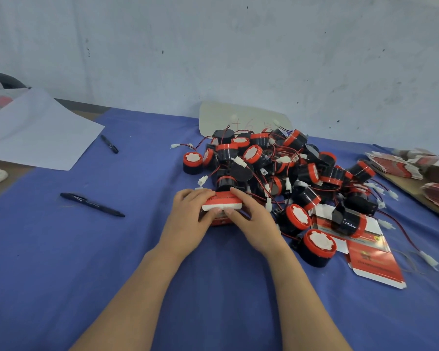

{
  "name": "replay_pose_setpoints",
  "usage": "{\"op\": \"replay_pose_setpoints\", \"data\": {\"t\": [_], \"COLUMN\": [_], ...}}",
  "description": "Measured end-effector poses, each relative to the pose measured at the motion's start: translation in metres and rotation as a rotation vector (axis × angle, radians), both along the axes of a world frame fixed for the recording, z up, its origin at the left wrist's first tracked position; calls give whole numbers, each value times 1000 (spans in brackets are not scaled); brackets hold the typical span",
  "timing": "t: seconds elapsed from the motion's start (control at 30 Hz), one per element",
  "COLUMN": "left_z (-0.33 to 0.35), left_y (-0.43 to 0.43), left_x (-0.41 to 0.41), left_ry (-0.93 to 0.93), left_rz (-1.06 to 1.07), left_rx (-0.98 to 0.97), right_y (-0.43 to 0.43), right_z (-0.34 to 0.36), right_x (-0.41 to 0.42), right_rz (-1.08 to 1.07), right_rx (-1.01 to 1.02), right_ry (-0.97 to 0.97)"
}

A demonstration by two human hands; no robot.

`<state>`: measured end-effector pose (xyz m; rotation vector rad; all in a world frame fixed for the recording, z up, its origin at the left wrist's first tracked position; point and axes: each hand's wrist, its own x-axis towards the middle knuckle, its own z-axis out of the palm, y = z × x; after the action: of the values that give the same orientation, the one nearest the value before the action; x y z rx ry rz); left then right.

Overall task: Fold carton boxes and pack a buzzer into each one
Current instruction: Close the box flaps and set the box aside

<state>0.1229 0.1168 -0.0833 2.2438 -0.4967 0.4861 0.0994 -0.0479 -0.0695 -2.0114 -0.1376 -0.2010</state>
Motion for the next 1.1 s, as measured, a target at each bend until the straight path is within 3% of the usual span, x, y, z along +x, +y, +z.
{"op": "replay_pose_setpoints", "data": {"t": [0.3,0.63,0.8,0.93,0.97,1.1], "left_z": [2,5,6,9,10,12], "left_y": [1,-3,-5,-15,-18,-27], "left_x": [1,-1,-6,-9,-9,-10], "left_ry": [17,303,295,507,545,547], "left_rz": [23,-132,-94,3,29,61], "left_rx": [-93,-324,-318,-619,-702,-729], "right_y": [10,9,21,28,29,32], "right_z": [-1,0,-5,-8,-8,-6], "right_x": [1,1,6,10,10,9], "right_rz": [-105,-47,-168,-220,-224,-208], "right_rx": [-51,173,312,504,499,366], "right_ry": [-150,22,35,138,154,121]}}
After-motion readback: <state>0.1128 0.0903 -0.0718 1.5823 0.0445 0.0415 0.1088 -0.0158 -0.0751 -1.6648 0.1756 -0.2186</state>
